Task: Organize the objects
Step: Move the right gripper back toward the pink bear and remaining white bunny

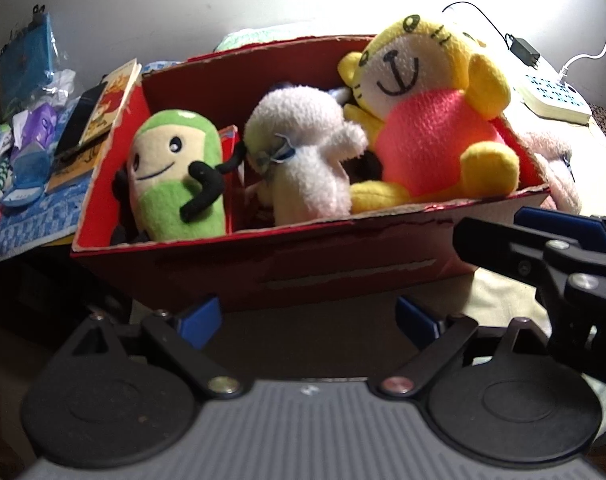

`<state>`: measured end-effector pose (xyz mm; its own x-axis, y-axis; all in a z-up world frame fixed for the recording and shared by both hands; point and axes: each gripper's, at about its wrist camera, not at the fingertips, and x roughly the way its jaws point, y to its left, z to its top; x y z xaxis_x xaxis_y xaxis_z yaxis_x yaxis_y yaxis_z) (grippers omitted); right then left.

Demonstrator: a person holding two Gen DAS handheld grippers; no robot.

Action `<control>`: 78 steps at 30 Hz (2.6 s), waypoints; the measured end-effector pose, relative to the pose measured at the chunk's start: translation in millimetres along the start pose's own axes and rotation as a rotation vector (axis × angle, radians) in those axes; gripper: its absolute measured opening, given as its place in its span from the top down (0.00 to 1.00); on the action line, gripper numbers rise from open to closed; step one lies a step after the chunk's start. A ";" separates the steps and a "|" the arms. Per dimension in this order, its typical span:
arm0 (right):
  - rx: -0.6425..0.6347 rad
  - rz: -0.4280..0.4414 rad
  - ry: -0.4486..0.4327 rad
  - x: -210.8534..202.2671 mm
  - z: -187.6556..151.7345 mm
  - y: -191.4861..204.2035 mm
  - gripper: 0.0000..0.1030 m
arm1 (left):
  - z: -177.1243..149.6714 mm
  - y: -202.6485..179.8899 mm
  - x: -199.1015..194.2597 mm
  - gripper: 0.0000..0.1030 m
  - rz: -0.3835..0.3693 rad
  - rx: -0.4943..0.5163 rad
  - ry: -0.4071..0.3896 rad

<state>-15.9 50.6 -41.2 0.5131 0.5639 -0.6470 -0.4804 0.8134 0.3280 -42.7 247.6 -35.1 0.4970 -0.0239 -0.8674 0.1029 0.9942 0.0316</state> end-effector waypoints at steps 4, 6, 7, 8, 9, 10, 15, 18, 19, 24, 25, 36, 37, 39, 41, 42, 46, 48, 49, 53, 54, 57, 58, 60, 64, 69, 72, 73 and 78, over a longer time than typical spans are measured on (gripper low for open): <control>0.011 -0.011 0.007 1.2 -1.3 -2.8 0.50 | -0.1 -2.4 3.2 0.09 -0.006 0.010 0.010; 0.012 -0.018 0.009 1.1 -2.0 -3.5 0.50 | 0.5 -3.2 5.1 0.09 -0.009 0.014 0.013; 0.013 -0.021 0.010 1.3 -2.4 -4.1 0.50 | 0.9 -3.5 5.8 0.09 -0.010 0.015 0.014; 0.015 -0.024 0.012 1.4 -2.7 -4.7 0.50 | 1.2 -3.8 6.4 0.09 -0.011 0.017 0.015; 0.016 -0.027 0.013 1.7 -2.7 -5.5 0.50 | 1.4 -4.5 6.9 0.09 -0.011 0.018 0.015; 0.018 -0.030 0.014 1.6 -3.0 -6.3 0.50 | 1.6 -4.9 7.3 0.09 -0.012 0.019 0.016; 0.029 -0.036 0.022 2.7 -4.7 -10.1 0.50 | 2.3 -8.3 11.6 0.09 -0.015 0.028 0.026; 0.036 -0.040 0.029 4.0 -6.0 -12.7 0.50 | 2.4 -10.3 13.4 0.09 -0.018 0.034 0.031; 0.038 -0.042 0.032 4.3 -6.5 -13.7 0.50 | 1.8 -10.7 13.8 0.09 -0.019 0.036 0.033; 0.058 -0.053 0.054 6.8 -10.8 -20.8 0.50 | -1.7 -16.4 19.2 0.09 -0.025 0.051 0.055; 0.064 -0.055 0.059 7.2 -11.5 -22.3 0.50 | -2.6 -17.7 20.3 0.09 -0.026 0.055 0.060; 0.104 -0.075 0.092 8.9 -18.6 -37.9 0.50 | -5.7 -32.6 31.2 0.09 -0.045 0.094 0.107; 0.106 -0.079 0.096 9.0 -19.5 -39.9 0.50 | -5.5 -33.7 31.7 0.09 -0.047 0.096 0.109; 0.112 -0.086 0.101 8.8 -21.2 -43.8 0.50 | -5.3 -36.3 32.5 0.09 -0.049 0.101 0.112; 0.122 -0.095 0.107 8.4 -22.5 -48.3 0.50 | -5.4 -39.3 33.2 0.09 -0.052 0.107 0.116; 0.128 -0.098 0.109 8.0 -23.0 -50.4 0.50 | -5.8 -41.2 33.5 0.09 -0.054 0.110 0.118; 0.147 -0.104 0.112 5.3 -24.3 -58.0 0.50 | -6.0 -48.4 33.5 0.09 -0.059 0.122 0.121; 0.151 -0.108 0.112 4.3 -25.1 -60.5 0.50 | -6.1 -50.4 33.5 0.09 -0.060 0.126 0.121; 0.154 -0.109 0.113 3.6 -25.4 -62.2 0.50 | -6.4 -51.8 35.0 0.09 -0.061 0.127 0.121; 0.164 -0.113 0.110 0.7 -26.2 -68.2 0.50 | -5.5 -65.9 37.7 0.09 -0.064 0.136 0.123; 0.166 -0.114 0.109 -0.1 -26.5 -69.7 0.50 | -5.5 -67.1 37.8 0.09 -0.066 0.139 0.123; 0.172 -0.115 0.107 -1.9 -27.1 -74.9 0.50 | -6.1 -72.8 38.1 0.09 -0.068 0.150 0.122; 0.175 -0.116 0.108 -2.2 -27.3 -76.8 0.50 | -6.4 -74.9 38.3 0.09 -0.068 0.153 0.122; 0.179 -0.117 0.110 -2.7 -27.9 -79.9 0.50 | -6.3 -79.1 39.3 0.09 -0.068 0.157 0.121; 0.188 -0.118 0.117 -3.2 -28.8 -88.4 0.50 | -5.9 -87.0 42.0 0.09 -0.074 0.163 0.128; 0.198 -0.118 0.131 -2.5 -29.9 -101.4 0.50 | -6.0 -98.7 43.5 0.09 -0.082 0.179 0.130; 0.202 -0.116 0.137 -3.7 -30.5 -109.9 0.50 | -6.7 -108.4 46.9 0.09 -0.087 0.187 0.139; 0.203 -0.116 0.139 -4.3 -30.8 -113.2 0.50 | -6.8 -110.5 47.0 0.09 -0.089 0.188 0.143; 0.211 -0.121 0.141 -10.2 -31.3 -131.8 0.50 | -6.0 -125.6 46.8 0.09 -0.096 0.193 0.151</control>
<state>19.9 -66.9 -99.4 0.4468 0.4475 -0.7747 -0.2555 0.8937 0.3689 -37.6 122.2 -82.7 0.3438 -0.0869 -0.9350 0.3130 0.9494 0.0269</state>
